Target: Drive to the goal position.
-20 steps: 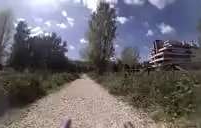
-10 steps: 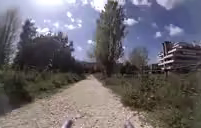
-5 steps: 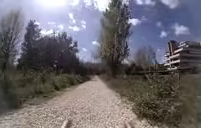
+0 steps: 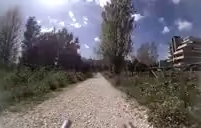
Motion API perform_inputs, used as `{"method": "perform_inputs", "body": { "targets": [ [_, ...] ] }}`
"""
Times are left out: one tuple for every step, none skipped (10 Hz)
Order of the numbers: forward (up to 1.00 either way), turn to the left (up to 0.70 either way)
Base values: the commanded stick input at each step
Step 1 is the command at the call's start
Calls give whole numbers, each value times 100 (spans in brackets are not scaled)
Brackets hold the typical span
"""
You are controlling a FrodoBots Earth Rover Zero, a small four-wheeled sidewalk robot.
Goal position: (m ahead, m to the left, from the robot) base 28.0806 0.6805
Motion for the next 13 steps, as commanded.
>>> {"method": "perform_inputs", "body": {
  "targets": [
    [85, 0],
    [85, 0],
    [85, 0],
    [85, 0],
    [85, 0],
    [85, 0],
    [85, 0],
    [85, 0],
    [85, 0],
    [85, -11],
    [85, -29],
    [85, -14],
    [85, 0]
  ]
}}
